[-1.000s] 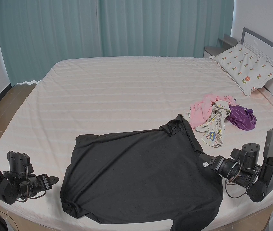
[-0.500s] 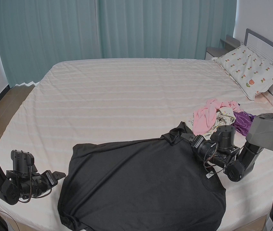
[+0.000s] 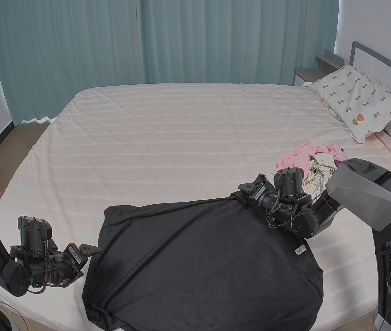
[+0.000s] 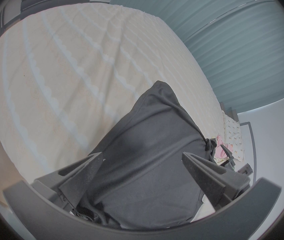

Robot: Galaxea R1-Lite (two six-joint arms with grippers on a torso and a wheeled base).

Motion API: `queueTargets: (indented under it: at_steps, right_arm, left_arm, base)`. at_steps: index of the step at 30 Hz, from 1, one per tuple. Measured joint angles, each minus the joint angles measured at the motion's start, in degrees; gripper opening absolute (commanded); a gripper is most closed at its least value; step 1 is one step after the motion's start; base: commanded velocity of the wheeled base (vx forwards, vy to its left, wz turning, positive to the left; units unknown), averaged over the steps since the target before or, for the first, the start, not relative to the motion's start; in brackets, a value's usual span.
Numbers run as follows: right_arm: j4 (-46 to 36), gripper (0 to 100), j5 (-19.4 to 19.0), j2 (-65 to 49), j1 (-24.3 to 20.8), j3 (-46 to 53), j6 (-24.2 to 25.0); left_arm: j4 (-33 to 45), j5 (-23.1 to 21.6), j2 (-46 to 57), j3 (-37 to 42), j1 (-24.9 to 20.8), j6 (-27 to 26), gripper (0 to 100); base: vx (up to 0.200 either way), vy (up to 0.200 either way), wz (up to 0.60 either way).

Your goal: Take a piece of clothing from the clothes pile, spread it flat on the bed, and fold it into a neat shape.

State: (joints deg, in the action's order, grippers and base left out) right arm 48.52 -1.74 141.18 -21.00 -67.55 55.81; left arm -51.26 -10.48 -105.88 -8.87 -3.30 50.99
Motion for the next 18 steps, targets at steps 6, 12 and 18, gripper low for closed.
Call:
queueTargets:
  at_steps: [6,12,18]
  right_arm:
    - [-5.8,100,1.6,4.1,0.5,-8.0,-0.3]
    - [-7.0,100,1.8,6.9,1.4,-13.3,-0.4]
    - [-2.7,100,1.9,9.9,2.0,-20.2,0.5]
  left_arm:
    - [-1.8,-1.0,0.0,1.7,-0.3,1.0,100]
    - [-4.0,-1.1,0.0,3.3,-0.4,1.0,100]
    - [-5.6,-1.0,-0.5,4.5,-0.2,1.0,100]
  base:
    - [0.000,0.000,0.00]
    - [0.000,0.000,0.00]
    - [0.000,0.000,0.00]
